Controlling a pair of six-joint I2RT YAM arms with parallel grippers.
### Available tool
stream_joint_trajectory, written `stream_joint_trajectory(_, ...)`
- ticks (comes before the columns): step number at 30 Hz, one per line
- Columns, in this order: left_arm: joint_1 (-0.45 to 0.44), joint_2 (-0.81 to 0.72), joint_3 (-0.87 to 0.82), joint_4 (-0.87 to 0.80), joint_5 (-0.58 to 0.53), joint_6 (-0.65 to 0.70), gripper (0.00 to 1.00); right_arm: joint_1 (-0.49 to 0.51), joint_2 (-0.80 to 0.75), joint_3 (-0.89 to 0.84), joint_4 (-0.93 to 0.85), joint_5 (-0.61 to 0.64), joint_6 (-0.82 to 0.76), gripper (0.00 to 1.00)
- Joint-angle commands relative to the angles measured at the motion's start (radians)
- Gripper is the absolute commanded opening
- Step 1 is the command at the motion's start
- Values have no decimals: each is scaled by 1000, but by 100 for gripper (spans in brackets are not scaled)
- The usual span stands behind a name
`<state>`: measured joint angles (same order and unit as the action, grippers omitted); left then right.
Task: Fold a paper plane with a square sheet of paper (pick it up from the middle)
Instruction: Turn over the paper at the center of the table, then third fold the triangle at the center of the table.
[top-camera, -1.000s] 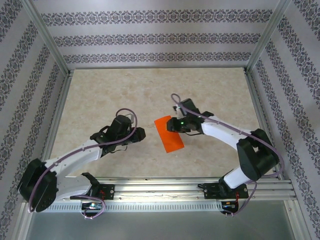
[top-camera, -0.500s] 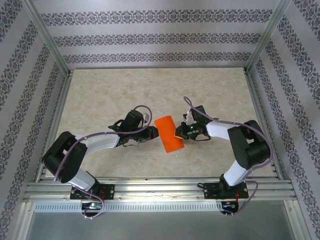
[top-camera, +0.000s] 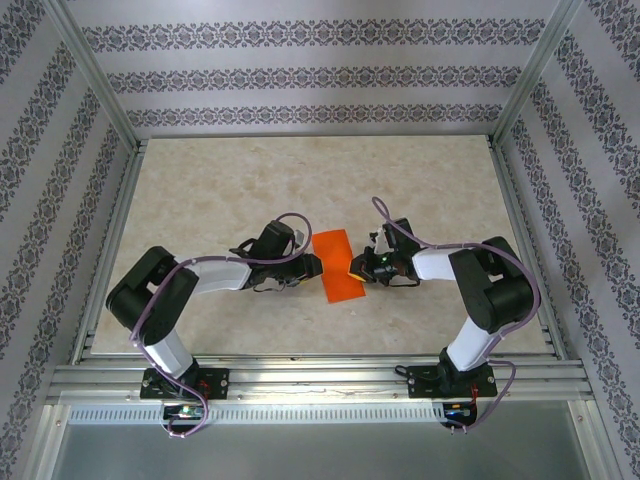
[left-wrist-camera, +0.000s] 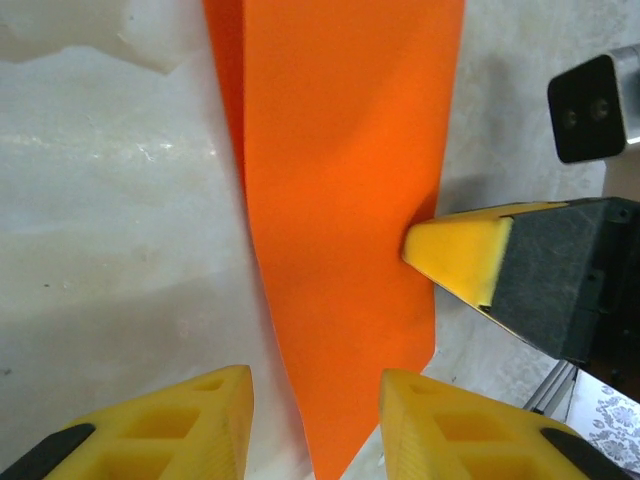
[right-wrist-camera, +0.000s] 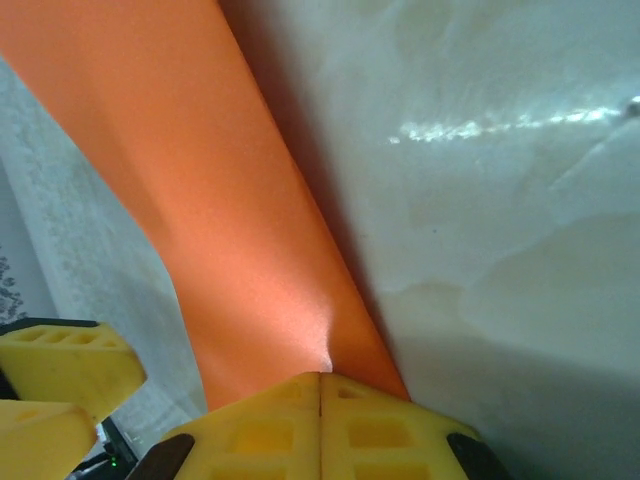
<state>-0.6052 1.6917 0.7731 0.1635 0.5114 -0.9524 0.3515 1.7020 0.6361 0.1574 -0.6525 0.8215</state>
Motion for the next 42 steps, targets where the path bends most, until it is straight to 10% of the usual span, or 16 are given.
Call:
stream_joint_trajectory(1, 15, 24, 24, 38, -24, -37, 39, 21, 30, -54, 18, 79, 88, 7)
stream_joint_trajectory(42, 15, 146, 68, 177, -1, -128, 15, 32, 10, -59, 30, 60, 99, 9)
